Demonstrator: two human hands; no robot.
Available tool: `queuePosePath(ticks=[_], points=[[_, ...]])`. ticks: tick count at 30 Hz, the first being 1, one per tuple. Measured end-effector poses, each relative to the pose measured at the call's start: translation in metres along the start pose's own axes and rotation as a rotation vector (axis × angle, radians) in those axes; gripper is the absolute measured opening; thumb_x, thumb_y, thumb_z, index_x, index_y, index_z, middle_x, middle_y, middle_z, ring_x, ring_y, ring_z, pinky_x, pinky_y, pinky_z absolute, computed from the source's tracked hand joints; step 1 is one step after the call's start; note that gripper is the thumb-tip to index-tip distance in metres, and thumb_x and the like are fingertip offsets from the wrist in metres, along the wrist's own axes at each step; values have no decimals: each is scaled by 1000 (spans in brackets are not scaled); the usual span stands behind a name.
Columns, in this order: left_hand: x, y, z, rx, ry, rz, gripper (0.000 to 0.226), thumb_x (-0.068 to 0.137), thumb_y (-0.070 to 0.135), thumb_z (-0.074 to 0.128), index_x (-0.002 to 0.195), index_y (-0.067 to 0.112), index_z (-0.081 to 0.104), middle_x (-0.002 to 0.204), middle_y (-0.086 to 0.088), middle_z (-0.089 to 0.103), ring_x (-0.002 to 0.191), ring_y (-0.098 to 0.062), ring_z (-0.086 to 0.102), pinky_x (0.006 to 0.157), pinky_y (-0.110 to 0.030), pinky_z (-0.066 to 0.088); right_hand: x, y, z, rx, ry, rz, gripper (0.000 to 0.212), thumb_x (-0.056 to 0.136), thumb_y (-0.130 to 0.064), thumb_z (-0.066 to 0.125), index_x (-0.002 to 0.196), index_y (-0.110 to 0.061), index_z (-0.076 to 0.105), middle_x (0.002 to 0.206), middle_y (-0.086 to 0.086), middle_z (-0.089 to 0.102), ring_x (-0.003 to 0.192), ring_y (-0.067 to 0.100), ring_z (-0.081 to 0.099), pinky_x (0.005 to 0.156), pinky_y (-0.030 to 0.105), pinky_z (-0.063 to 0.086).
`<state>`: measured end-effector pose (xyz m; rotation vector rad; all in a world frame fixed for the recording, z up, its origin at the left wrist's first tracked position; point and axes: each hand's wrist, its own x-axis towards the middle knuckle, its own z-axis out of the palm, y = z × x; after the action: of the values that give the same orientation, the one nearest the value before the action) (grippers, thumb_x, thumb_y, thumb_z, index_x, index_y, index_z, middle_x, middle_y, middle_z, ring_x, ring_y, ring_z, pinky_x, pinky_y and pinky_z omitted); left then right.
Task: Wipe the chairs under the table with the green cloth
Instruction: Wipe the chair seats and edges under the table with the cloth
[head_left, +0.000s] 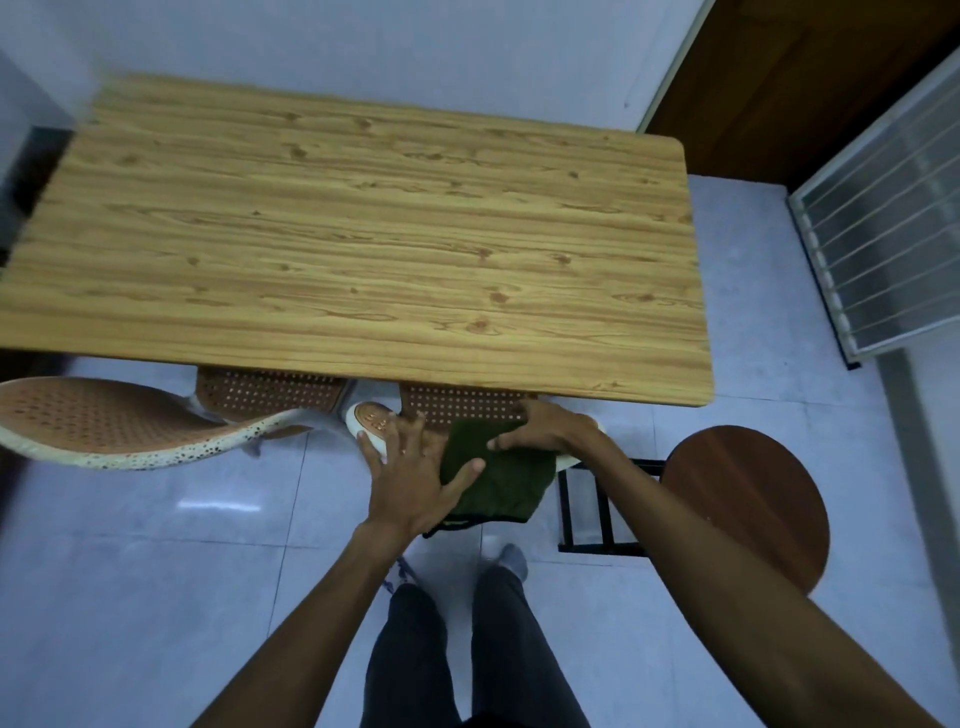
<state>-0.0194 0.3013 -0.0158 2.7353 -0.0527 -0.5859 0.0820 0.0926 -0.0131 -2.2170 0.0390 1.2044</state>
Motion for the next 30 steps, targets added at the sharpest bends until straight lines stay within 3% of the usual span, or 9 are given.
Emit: queuePosePath(ticks=[5,9,12,15,17,20,24,27,30], points=[[2,10,-3,-98,62,2,46,99,53,33,129,24,52,147,-1,46,149,-27,20,111,-71,-9,-2,-10,5,-42,191,-180,47,82,-47,77,115,-16,67,104,-1,67,98,19,64,65,20,43],[-14,7,-12,-331,200,4,29,103,36,36,119,16,50,121,-4,62,125,-23,51,118,-59,14,-26,-29,21,43,356,-346,32,93,-57,59,97,-26,63,92,-9,65,80,9,60,60,17,41],[-38,-9,-37,-432,286,-24,27,102,43,36,109,20,49,101,-1,61,96,-20,58,83,-38,49,-42,-55,39,125,464,-373,41,94,-61,53,87,-21,60,82,-2,68,76,14,65,63,33,51],[-60,-36,-64,-463,333,-17,24,101,46,36,112,25,43,94,5,60,81,-16,62,57,-27,45,-50,-90,58,166,487,-437,35,95,-60,52,82,-28,56,75,-7,63,69,4,62,56,28,47],[-72,-63,-79,-449,373,-19,22,102,42,37,109,23,44,95,0,64,80,-20,64,57,-33,48,-53,-120,73,166,465,-476,38,95,-61,51,84,-25,57,78,-6,65,70,4,63,58,29,50],[-85,-109,-100,-464,379,-16,19,103,39,39,107,22,44,99,-6,67,86,-24,66,67,-43,54,-50,-162,96,165,465,-532,37,94,-61,52,80,-27,54,74,-9,64,66,-2,63,49,13,43],[-102,-179,-121,-433,376,3,11,102,40,38,99,30,38,94,2,65,79,-16,62,53,-21,39,-37,-220,138,159,492,-546,37,91,-63,54,73,-31,51,67,-11,62,62,-4,61,47,12,40],[-117,-240,-135,-393,398,-30,13,102,42,38,94,33,33,87,5,60,76,-19,62,49,-18,30,-19,-266,180,150,490,-529,37,90,-63,56,81,-28,60,76,-10,68,67,-1,63,56,21,47],[-131,-289,-143,-379,384,-69,12,101,45,37,97,34,35,90,4,64,78,-19,64,53,-25,42,-4,-301,218,148,461,-516,38,92,-60,59,103,-25,69,95,-9,73,84,5,69,72,27,56]])
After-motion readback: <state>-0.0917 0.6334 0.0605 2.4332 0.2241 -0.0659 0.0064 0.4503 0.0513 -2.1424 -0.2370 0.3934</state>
